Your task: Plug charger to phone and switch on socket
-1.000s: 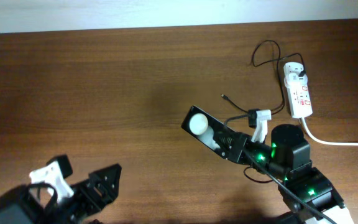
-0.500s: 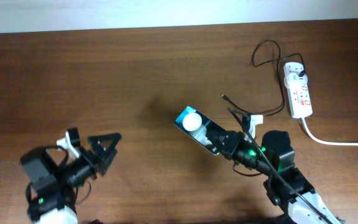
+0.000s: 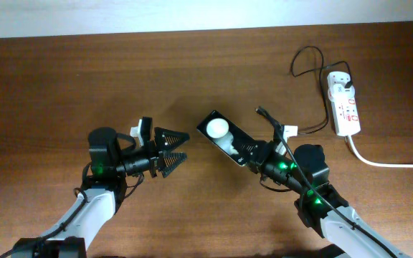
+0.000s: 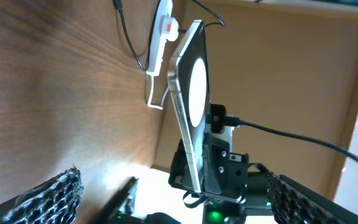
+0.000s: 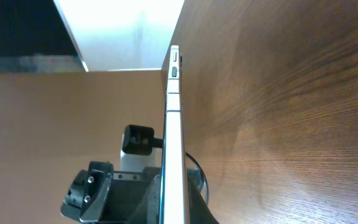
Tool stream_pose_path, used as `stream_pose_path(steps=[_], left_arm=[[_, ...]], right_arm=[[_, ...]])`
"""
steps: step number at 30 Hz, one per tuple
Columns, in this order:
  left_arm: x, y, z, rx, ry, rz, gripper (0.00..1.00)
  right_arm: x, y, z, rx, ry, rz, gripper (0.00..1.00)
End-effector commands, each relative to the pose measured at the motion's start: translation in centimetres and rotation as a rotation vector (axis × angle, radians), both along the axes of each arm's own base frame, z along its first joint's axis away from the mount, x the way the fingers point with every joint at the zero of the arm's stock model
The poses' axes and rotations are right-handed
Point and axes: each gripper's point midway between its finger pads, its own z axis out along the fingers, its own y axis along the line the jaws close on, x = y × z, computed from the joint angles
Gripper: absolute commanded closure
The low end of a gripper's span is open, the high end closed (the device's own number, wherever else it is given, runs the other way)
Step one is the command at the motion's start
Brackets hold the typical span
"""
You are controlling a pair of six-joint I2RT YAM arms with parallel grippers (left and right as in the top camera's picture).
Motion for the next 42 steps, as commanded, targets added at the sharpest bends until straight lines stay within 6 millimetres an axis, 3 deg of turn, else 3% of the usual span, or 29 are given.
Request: stream_pose_path(steps=[1,10,15,22,25,30,38,42], left_arm=[[0.0,-0.2,0.0,-0.055,0.157,0.023,0.01],[0.3,0.0,-0.1,-0.089,0.27,0.065,0.0],[0.8,-0.3,1.2,-0.115,0.23,0.068,0.11],[0.6,-1.5,1.6,-0.114,0.205,0.05,0.27],[0.9,-1.4,1.5,-0.109,0.202,0.072,0.46],[1.6,-1.1,1.3,-0.1,0.198,0.116,0.59],[1.7,-1.1,1.3,-0.098,0.197,0.121,0.72],[1.3,-2.0,1.2,-0.092,0.198,0.101,0.72]], right_arm=[[0.2,0.8,1.1,0.048,0.005,-0.045,0.96],[-1.9,4.9,1.5,0.063,0.002,-0.125,0.96],[-2.5,6.6,1.3,0.052,-0.009,-0.132,0.96],[-1.4,8.8,2.0,0.114,-0.054,-0.1,0.96],[-1.3,8.9,1.9,0.163,-0.004,-0.112,0.96],[-2.4,9.9,1.9,0.215,0.062,-0.08,0.96],[-2.6,10.1,1.9,0.271,0.129,-0.088,0.96],[-2.6,10.2,2.2,0.277,0.128,-0.086,0.96]])
